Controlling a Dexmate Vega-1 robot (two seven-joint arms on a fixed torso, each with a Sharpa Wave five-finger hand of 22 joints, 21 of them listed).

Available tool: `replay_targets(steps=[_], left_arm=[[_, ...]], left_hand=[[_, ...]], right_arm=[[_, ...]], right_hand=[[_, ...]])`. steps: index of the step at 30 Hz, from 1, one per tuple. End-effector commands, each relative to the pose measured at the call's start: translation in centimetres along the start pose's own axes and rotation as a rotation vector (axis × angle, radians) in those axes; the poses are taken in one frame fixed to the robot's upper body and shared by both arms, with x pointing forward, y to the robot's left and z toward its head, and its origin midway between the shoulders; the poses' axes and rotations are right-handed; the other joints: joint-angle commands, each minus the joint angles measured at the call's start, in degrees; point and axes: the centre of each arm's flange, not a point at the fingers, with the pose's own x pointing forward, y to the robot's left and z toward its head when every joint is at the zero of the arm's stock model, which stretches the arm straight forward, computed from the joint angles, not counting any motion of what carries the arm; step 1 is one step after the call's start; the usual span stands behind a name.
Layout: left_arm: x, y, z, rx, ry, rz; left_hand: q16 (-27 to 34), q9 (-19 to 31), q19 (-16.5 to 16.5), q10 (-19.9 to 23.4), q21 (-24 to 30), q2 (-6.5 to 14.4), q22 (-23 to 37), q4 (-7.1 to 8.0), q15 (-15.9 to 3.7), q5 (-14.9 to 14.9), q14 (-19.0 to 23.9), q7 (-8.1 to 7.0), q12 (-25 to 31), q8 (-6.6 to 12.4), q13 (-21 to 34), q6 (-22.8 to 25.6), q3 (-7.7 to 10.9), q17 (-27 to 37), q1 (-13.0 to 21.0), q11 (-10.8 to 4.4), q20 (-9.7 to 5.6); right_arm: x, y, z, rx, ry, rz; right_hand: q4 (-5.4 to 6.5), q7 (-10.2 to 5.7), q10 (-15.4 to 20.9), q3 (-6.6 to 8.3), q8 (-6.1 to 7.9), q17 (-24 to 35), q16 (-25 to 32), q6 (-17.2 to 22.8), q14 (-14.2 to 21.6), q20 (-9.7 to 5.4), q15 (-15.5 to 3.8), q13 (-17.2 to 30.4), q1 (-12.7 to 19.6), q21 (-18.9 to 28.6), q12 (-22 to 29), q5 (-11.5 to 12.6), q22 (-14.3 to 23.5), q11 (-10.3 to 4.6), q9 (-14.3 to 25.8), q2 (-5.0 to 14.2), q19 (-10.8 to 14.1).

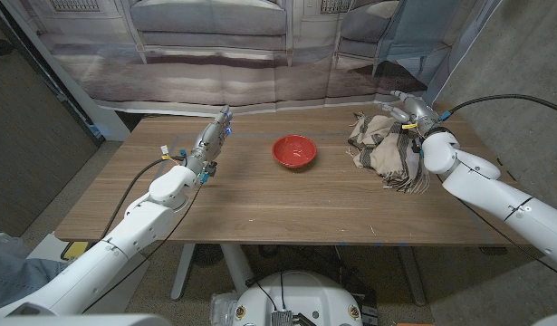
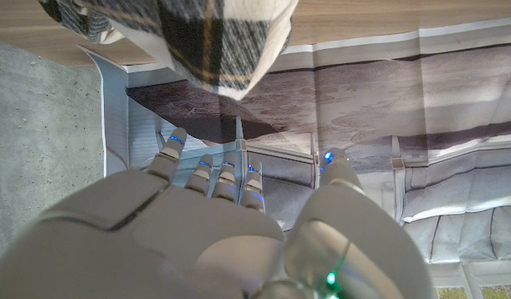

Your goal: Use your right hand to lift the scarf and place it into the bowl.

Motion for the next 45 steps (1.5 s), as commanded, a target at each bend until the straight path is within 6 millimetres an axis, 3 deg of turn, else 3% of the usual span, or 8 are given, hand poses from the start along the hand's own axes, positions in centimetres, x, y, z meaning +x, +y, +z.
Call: replay_targets(steps=[1, 6, 45], left_arm=[[0.0, 0.0, -0.1, -0.002, -0.001, 0.000], [0.0, 0.0, -0.1, -0.003, -0.001, 0.006], [0.2, 0.3, 0.2, 0.009, 0.006, -0.002]], left_hand=[[0.0, 0.2, -4.8, 0.2, 0.0, 0.6, 0.2, 0.13, 0.08, 0.1, -0.7, 0.11, 0.1, 0.24, 0.1, 0.3, -0.36, 0.2, 0.2, -0.30, 0.34], [0.0, 0.2, -4.8, 0.2, 0.0, 0.7, 0.2, 0.12, 0.02, 0.1, -0.7, 0.10, 0.1, 0.23, 0.1, 0.3, -0.40, 0.2, 0.2, -0.31, 0.29], [0.0, 0.2, -5.0, 0.4, 0.0, 0.9, 0.2, 0.10, -0.01, 0.0, -0.6, 0.14, 0.0, 0.26, 0.1, 0.7, -0.64, 0.2, 0.3, -0.34, 0.66]], right_arm=[[0.0, 0.2, 0.4, -0.069, 0.036, 0.027], [0.0, 0.3, 0.4, -0.088, 0.039, 0.033], [1.0, 2.4, -0.4, -0.153, 0.087, 0.129]], right_hand=[[-0.54, 0.14, -0.6, 0.10, -0.02, 0.1, 0.2, -0.8, -0.2, 0.16, 1.71, 0.3, 1.2, 0.3, 0.0, 0.6, 0.3, 0.38, 0.3, -0.04, 0.4], [-0.64, 0.27, -1.3, 0.02, 0.13, 0.1, 0.3, -1.2, -0.2, 0.15, 2.39, 0.3, 1.5, 0.6, 0.0, 0.7, 0.3, 1.13, 0.3, -0.44, 1.1], [-0.83, -0.12, -1.7, -0.32, 0.46, 0.1, 0.5, -2.1, 0.2, 0.12, 1.77, 0.3, 2.9, 1.5, 0.6, 1.7, 0.3, 1.18, 0.3, -2.06, 4.8]])
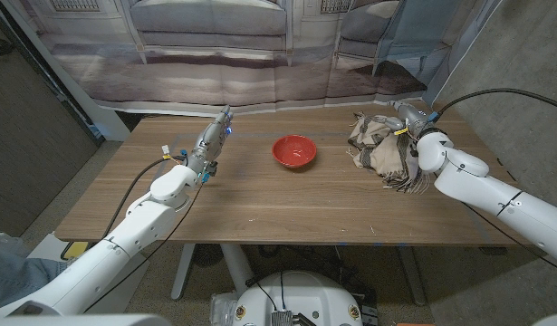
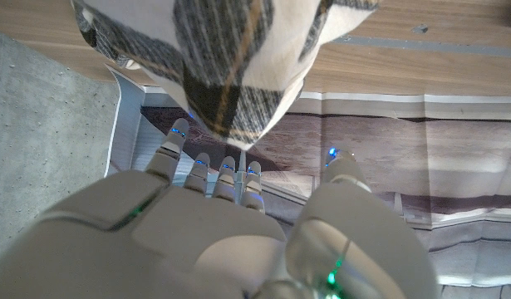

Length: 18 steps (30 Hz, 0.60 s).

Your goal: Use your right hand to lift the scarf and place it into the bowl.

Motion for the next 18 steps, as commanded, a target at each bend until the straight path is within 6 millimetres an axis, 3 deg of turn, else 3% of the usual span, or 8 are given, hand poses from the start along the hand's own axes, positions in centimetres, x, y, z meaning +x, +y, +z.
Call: replay_targets(steps=[1, 18], left_arm=[[-0.1, 0.2, 0.4, 0.009, 0.003, -0.002], [0.1, 0.4, 0.4, 0.008, 0.005, 0.005]], left_hand=[[0.0, 0.2, -5.3, 0.1, 0.0, 0.6, 0.1, 0.09, 0.01, 0.0, -0.6, 0.06, 0.1, 0.25, 0.1, 0.2, -0.17, 0.2, 0.0, -0.04, 0.37], [-0.1, 0.3, -5.5, 0.0, -0.1, 0.7, 0.1, 0.07, 0.09, 0.0, -0.8, 0.10, 0.0, 0.16, 0.1, 0.2, -0.34, 0.2, 0.1, 0.01, 0.38]], right_arm=[[0.5, 0.7, -0.1, -0.015, 0.022, 0.031], [1.2, 1.8, -0.4, -0.022, 0.052, 0.052]], right_hand=[[-0.30, -0.17, -0.7, 0.09, 0.16, 0.1, 0.2, -0.9, 0.0, 0.16, 0.06, 0.3, 0.4, 0.4, 0.2, 0.4, 0.3, 0.19, 0.3, -0.32, 0.7], [-0.34, -0.02, -1.3, 0.06, 0.01, 0.1, 0.2, -2.0, -0.1, 0.23, 0.10, 0.3, 1.0, 0.2, 0.2, 0.7, 0.2, 0.50, 0.3, -0.71, 0.9]])
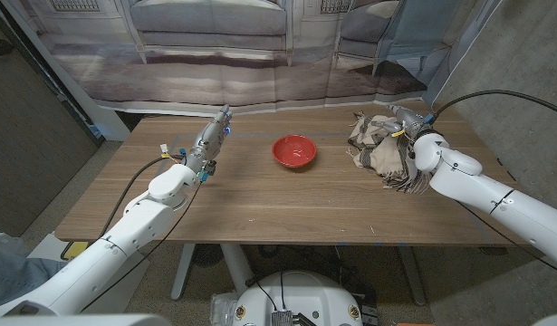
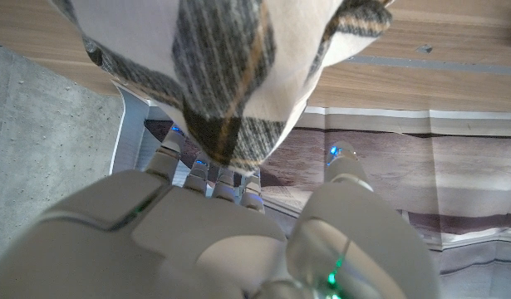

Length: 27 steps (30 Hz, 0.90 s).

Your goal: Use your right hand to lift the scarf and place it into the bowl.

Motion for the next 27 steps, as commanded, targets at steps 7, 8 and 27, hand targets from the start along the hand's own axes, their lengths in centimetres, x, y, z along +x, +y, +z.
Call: replay_targets(steps=[7, 8, 27], left_arm=[[0.3, 0.1, 0.0, -0.003, -0.002, 0.003], [0.3, 0.1, 0.0, -0.003, 0.000, 0.007], [0.6, 0.0, -0.4, -0.002, 0.013, 0.001]], left_hand=[[-0.1, 0.3, -5.6, 0.0, -0.1, 0.7, 0.1, 0.06, 0.12, 0.0, -0.8, 0.13, 0.0, 0.15, 0.1, 0.2, -0.40, 0.2, 0.1, 0.01, 0.40], [-0.1, 0.3, -5.6, 0.0, -0.1, 0.7, 0.1, 0.06, 0.12, 0.0, -0.8, 0.09, 0.0, 0.15, 0.1, 0.2, -0.41, 0.2, 0.1, 0.00, 0.43], [-0.1, 0.3, -5.7, 0.0, -0.1, 0.8, 0.1, 0.06, 0.28, -0.1, -0.8, 0.30, -0.1, 0.16, 0.1, 0.4, -0.60, 0.2, 0.1, 0.19, 0.43]], right_arm=[[0.8, 1.2, -0.4, 0.000, 0.030, 0.030], [0.8, 1.3, -0.4, 0.000, 0.032, 0.030], [1.9, 2.6, -1.2, -0.006, 0.063, 0.049]], right_hand=[[-0.35, -0.16, -0.5, 0.04, 0.09, 0.1, 0.2, -0.4, -0.1, 0.34, 0.07, 0.3, 0.8, -0.1, 0.2, 0.5, 0.2, 0.19, 0.3, -0.48, 0.3], [-0.35, -0.14, -0.6, 0.04, 0.09, 0.1, 0.2, -0.4, -0.1, 0.34, 0.10, 0.3, 0.8, -0.1, 0.2, 0.5, 0.2, 0.23, 0.3, -0.50, 0.3], [-0.37, 0.02, -0.3, 0.03, 0.31, 0.1, 0.5, -0.5, 0.6, 0.29, -0.26, 0.3, 1.5, -0.1, 0.5, 0.9, 0.2, 0.24, 0.4, -0.84, 0.7]])
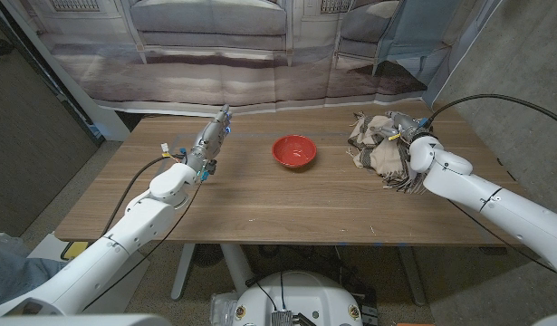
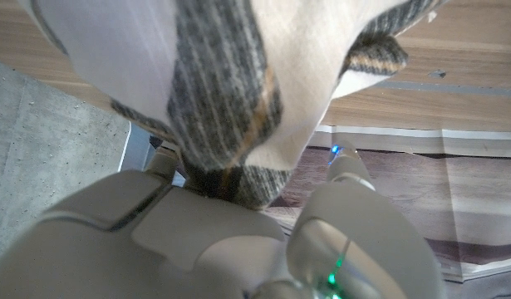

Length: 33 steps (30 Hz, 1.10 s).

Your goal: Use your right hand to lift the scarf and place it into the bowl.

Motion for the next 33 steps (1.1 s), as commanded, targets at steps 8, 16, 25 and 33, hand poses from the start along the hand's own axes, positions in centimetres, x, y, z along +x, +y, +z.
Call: replay_targets(steps=[8, 16, 25, 33], left_arm=[[0.3, 0.1, -0.1, 0.000, 0.008, -0.007], [0.5, 0.2, 0.1, 0.008, 0.010, -0.007], [0.7, 0.3, 0.1, 0.013, 0.016, -0.010], [0.6, 0.6, 0.2, 0.017, 0.023, -0.004]], left_hand=[[-0.1, 0.3, -5.8, 0.0, -0.1, 0.6, 0.1, 0.01, 0.42, -0.1, -0.8, 0.31, -0.1, 0.16, 0.1, 0.5, -0.27, 0.2, -0.1, 0.12, 0.48], [-0.1, 0.3, -5.8, 0.0, -0.1, 0.6, 0.1, 0.01, 0.51, -0.1, -0.8, 0.27, -0.1, 0.12, 0.1, 0.4, -0.34, 0.2, -0.1, 0.17, 0.49], [-0.1, 0.3, -5.9, 0.0, -0.1, 0.7, 0.1, 0.01, 0.64, -0.1, -0.8, 0.27, -0.1, 0.12, 0.1, 0.5, -0.44, 0.2, -0.1, 0.19, 0.51], [-0.1, 0.3, -5.9, 0.0, -0.1, 0.7, 0.1, 0.01, 0.73, -0.1, -0.8, 0.34, -0.1, 0.11, 0.1, 0.5, -0.52, 0.3, -0.1, 0.19, 0.54]], right_arm=[[0.9, 1.4, -0.7, 0.009, 0.035, 0.020], [1.1, 2.1, -1.3, 0.024, 0.058, 0.030], [1.3, 2.7, -1.6, 0.011, 0.072, 0.046], [1.7, 3.7, -2.2, 0.012, 0.095, 0.051]], right_hand=[[-0.37, -0.18, 0.5, 0.05, 0.48, 0.1, 0.6, -0.1, 0.9, 0.02, -0.34, 0.3, 1.0, -0.1, 0.6, 0.6, 0.2, 0.14, 0.1, -0.15, 0.9], [-0.37, -0.16, 0.5, 0.06, 0.52, 0.1, 0.6, -0.1, 1.1, 0.02, -0.34, 0.3, 1.3, 0.0, 0.7, 0.7, 0.2, 0.14, 0.1, -0.25, 1.2], [-0.38, -0.29, 0.5, 0.10, 0.52, 0.1, 0.5, -0.2, 1.2, 0.03, -0.45, 0.3, 1.6, 0.0, 0.7, 0.9, 0.2, 0.13, 0.1, -0.33, 1.5], [-0.45, -0.32, 0.1, 0.23, 0.46, 0.1, 0.5, -0.6, 1.3, -0.01, -0.55, 0.3, 2.2, 0.0, 0.6, 1.1, 0.2, -0.05, 0.1, -0.36, 2.0]])
